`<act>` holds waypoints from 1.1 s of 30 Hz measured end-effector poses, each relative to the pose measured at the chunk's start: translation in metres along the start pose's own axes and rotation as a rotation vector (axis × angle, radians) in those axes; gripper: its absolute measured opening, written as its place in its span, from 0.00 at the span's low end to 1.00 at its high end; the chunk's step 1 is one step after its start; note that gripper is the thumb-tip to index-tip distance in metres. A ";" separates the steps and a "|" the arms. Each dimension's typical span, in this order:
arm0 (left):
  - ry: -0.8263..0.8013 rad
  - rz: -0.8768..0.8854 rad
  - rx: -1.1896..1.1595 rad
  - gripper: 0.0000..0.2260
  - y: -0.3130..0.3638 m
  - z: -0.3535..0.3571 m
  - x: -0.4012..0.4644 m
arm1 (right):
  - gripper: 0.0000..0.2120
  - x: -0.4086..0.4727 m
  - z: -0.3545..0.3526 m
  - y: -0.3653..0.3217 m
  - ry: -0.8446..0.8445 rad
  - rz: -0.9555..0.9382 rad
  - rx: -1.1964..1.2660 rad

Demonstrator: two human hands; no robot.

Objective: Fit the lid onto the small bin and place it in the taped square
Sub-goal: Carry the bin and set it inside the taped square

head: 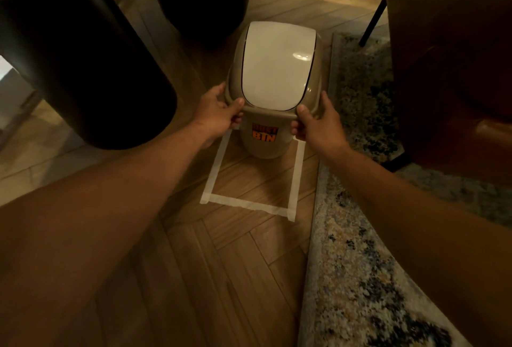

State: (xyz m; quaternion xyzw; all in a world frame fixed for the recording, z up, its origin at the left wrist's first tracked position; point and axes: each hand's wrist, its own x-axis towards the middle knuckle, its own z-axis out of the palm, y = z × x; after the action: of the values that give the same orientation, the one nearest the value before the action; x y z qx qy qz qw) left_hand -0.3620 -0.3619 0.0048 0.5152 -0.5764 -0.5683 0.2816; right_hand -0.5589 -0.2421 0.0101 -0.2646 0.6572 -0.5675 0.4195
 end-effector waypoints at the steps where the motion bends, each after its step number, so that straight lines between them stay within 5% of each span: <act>1: -0.002 0.003 0.002 0.32 0.000 0.000 -0.001 | 0.36 -0.001 0.000 0.000 0.004 -0.006 -0.011; 19: -0.067 -0.018 -0.036 0.31 0.003 -0.008 -0.023 | 0.21 -0.007 -0.002 0.009 -0.027 0.017 -0.018; 33: -0.075 -0.060 -0.025 0.32 -0.010 -0.018 -0.046 | 0.21 -0.040 0.000 0.014 -0.032 0.054 0.035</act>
State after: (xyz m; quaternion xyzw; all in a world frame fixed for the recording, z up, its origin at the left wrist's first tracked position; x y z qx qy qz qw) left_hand -0.3284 -0.3250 0.0106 0.5072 -0.5639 -0.6023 0.2491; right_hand -0.5375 -0.2062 0.0065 -0.2486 0.6472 -0.5630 0.4498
